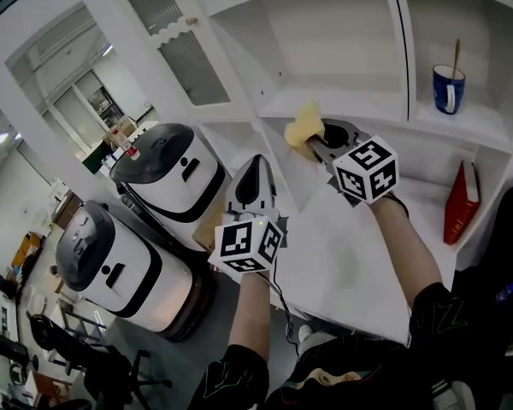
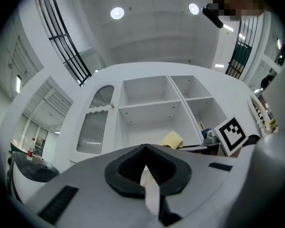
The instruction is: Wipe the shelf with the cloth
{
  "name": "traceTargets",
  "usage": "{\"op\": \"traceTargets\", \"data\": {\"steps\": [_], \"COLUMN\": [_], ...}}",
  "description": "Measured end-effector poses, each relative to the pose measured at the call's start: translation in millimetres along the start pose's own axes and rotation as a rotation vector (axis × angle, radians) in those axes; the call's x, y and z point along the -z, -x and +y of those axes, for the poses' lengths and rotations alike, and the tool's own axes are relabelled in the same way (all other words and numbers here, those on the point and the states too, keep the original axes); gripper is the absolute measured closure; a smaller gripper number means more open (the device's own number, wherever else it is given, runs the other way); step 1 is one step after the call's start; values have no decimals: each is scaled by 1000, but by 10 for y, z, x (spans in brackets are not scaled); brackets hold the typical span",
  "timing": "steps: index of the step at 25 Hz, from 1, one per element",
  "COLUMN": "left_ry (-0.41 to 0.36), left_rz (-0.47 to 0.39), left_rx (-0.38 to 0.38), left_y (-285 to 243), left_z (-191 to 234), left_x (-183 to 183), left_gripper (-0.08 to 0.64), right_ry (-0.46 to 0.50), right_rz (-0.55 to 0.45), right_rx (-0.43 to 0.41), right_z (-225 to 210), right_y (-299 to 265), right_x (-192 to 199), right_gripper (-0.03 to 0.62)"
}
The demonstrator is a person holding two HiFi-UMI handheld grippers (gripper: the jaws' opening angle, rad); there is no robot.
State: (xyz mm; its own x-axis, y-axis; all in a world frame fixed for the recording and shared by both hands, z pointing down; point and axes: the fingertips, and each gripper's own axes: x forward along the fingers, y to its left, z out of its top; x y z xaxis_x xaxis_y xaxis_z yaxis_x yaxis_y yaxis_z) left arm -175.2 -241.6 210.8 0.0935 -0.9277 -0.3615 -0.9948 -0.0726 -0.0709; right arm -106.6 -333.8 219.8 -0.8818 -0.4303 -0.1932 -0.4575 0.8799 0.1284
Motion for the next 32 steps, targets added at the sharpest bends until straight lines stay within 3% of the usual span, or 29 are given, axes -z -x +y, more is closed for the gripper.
{"op": "traceTargets", "data": {"steps": [7,14,18,32], "left_ry": [8,-17,-101,-64], "left_rz": [-30,-75,-83,-138], "left_rx": [51,100,96,166], "left_y": [-364,-705,-873,-1333], "left_z": [282,571,685,1010], "left_x": [-72,-220,-202,-332], "left_gripper": [561,560,560,560], "right_ry": [173,250,277,387], "right_rz": [-18,-23,-22,-12], "right_rx": [38,63,90,236], "right_z": [-248,-480,-599,-1148], "right_y": [-597,-1241,-1487,-2154], "right_x": [-433,-792,-900,-1240], "right_gripper": [529,529,529,529]}}
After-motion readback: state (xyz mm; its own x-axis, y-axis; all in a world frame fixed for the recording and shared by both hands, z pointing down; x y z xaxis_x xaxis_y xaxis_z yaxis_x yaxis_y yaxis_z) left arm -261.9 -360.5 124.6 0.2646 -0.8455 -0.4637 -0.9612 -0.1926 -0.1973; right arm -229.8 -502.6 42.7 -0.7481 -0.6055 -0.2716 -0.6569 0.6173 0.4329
